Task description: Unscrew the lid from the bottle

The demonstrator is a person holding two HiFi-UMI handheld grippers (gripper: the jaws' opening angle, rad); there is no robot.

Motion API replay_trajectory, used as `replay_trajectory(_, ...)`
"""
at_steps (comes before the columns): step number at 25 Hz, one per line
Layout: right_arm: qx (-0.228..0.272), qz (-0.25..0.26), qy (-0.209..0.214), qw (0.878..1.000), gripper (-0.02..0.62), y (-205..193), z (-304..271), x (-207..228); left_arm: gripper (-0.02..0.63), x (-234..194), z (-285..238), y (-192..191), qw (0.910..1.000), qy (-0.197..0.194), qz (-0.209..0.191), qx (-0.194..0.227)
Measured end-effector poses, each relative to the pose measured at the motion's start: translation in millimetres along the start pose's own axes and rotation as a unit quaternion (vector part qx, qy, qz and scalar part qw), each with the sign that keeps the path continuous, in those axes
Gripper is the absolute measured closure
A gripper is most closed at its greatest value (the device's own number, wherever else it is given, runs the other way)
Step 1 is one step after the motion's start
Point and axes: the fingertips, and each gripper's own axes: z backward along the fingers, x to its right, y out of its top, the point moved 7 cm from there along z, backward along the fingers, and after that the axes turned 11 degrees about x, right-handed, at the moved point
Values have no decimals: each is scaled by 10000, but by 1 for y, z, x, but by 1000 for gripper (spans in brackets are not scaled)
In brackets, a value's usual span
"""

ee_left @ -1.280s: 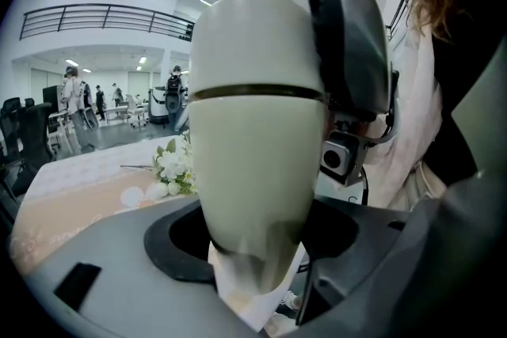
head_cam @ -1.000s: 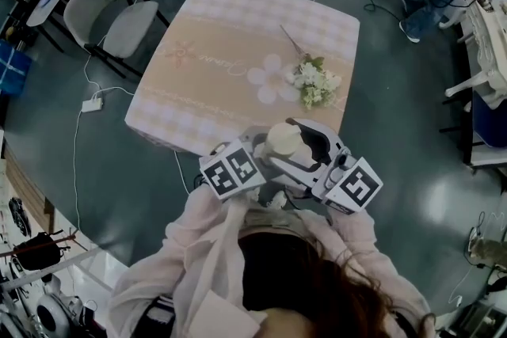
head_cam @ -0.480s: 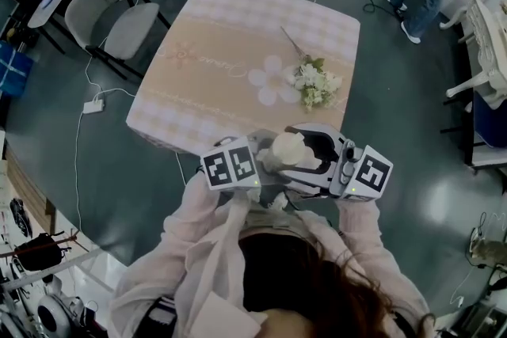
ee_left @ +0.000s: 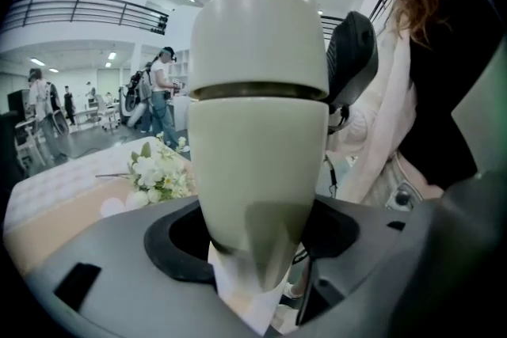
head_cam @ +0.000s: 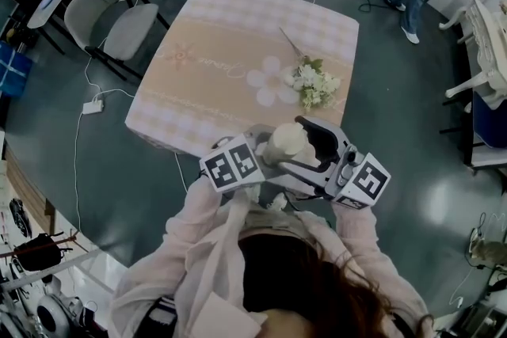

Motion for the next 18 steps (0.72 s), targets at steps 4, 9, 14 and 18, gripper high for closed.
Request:
replay_trajectory(4, -71, 278, -537, 9981, 250, 0, 1, 1, 290, -9, 1, -2, 9965, 827, 80, -77)
replay_trajectory(9, -258, 516, -837, 9948, 251, -3, -5, -1, 290, -8, -4, -7, 9926, 1193, 3, -215)
replay_trajectory(14, -317, 555, -805, 9947, 273, -5, -7, -4, 290, -1, -9, -7, 9933, 1137, -4, -199)
replay_trajectory(18, -369, 584, -669, 9954, 285, -4, -5, -4, 290, 1, -9, -7, 9945, 1027, -49, -180)
